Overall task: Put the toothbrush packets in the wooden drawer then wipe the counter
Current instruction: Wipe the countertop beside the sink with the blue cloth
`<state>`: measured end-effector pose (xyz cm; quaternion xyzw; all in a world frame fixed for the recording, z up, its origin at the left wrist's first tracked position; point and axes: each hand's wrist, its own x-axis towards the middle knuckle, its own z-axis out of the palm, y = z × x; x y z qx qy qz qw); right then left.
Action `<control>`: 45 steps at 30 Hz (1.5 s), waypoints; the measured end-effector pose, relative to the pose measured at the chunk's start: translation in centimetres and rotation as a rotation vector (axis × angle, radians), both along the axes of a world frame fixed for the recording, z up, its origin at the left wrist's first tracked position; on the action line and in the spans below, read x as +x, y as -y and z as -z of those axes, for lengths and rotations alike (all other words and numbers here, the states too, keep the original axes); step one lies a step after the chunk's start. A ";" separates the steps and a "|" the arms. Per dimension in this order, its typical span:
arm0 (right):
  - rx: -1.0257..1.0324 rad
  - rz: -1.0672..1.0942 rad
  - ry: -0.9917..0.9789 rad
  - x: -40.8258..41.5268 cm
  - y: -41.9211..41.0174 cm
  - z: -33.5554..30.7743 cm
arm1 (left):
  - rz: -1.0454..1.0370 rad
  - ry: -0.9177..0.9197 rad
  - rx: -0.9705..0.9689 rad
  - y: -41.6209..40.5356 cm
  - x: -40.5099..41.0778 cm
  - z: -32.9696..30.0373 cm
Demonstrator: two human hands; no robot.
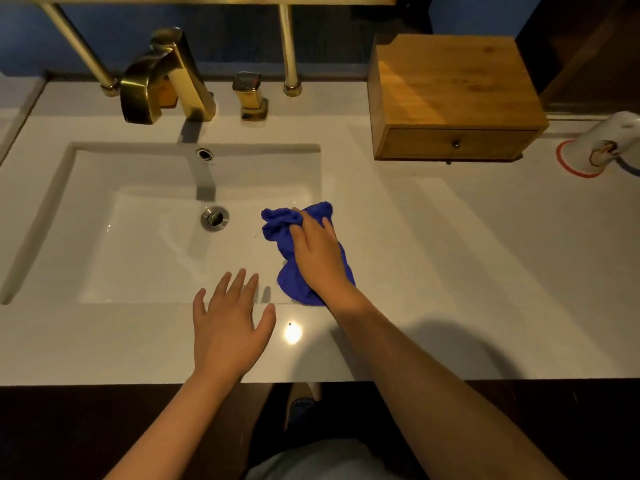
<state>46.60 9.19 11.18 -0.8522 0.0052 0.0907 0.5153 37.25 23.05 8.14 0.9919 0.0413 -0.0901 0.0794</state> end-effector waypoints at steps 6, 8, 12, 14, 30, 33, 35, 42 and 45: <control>-0.108 0.263 0.306 -8.0 4.6 -1.2 | 0.018 0.005 0.001 -0.2 0.0 0.3; -0.517 0.259 0.444 -10.7 4.7 1.9 | 0.020 0.023 -0.017 -0.3 -0.1 0.2; -0.692 0.342 0.214 -11.2 0.7 4.6 | 0.009 0.051 -0.044 -0.3 -0.3 0.2; -0.691 0.350 0.178 -9.7 -1.6 4.2 | 0.004 0.054 -0.028 -0.3 -0.3 0.3; -0.799 -0.602 -0.092 -5.1 2.9 -0.1 | 0.001 0.064 -0.047 -0.3 -0.3 0.5; -0.931 -0.762 -0.021 -4.1 4.0 -0.2 | -0.002 0.056 -0.052 -0.3 -0.3 0.5; -0.973 -0.754 0.024 -3.6 3.6 0.0 | -0.004 0.054 -0.050 -0.4 -0.3 0.6; -0.945 -0.583 0.193 -2.9 2.1 0.2 | -0.005 0.052 -0.050 -0.4 -0.4 0.5; -0.938 -0.485 0.376 -2.9 1.2 1.1 | -0.010 0.057 -0.057 -0.4 -0.4 0.5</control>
